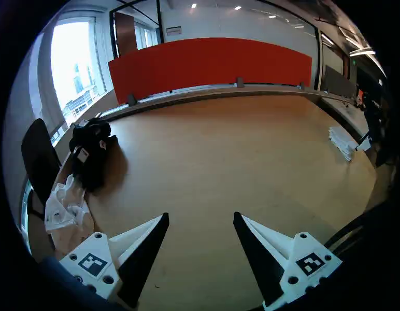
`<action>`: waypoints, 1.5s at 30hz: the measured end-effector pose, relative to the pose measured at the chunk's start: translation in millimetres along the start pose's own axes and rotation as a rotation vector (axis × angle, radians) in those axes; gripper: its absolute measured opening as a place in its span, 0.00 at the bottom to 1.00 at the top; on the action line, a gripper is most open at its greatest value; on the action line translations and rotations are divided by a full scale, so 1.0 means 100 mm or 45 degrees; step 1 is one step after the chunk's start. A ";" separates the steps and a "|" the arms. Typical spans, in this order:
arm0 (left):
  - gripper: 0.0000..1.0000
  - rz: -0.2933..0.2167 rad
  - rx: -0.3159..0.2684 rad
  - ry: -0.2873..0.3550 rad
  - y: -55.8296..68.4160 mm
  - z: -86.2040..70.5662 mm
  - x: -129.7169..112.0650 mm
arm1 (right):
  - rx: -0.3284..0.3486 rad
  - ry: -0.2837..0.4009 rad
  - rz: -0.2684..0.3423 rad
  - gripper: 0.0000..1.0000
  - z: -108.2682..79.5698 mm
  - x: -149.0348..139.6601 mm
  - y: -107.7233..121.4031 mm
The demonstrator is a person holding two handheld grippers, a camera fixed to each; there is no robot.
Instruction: Fold towel
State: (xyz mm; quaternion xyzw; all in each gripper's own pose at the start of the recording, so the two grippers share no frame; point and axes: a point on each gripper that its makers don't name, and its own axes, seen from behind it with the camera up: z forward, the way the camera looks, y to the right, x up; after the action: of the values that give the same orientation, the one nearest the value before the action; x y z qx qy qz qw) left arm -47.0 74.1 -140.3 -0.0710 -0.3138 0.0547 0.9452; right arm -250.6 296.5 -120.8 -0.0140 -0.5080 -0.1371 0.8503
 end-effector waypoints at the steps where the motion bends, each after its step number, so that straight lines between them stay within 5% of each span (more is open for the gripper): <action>1: 0.92 -0.001 0.000 0.001 0.00 0.00 0.00 | 0.007 0.006 -0.003 0.84 -0.01 0.01 -0.02; 28: 0.92 -0.028 0.017 0.018 -0.10 -0.07 -0.04 | 0.210 0.144 -0.065 0.83 -0.05 0.55 -0.86; 34: 0.92 -0.031 0.026 0.015 -0.13 -0.08 -0.07 | 0.230 0.137 -0.094 0.73 -0.02 0.59 -0.97; 40: 0.92 -0.041 0.031 0.013 -0.15 -0.09 -0.09 | 0.234 0.125 -0.103 0.49 -0.01 0.55 -0.98; 45: 0.92 -0.035 0.029 0.013 -0.14 -0.08 -0.08 | 0.238 0.116 -0.112 0.47 0.01 0.53 -1.00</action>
State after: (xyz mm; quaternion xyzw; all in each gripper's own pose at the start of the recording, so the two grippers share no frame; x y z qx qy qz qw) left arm -47.9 58.7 -148.8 -0.0563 -0.3092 0.0449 0.9483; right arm -252.2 188.9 -86.1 0.0940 -0.4796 -0.1268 0.8632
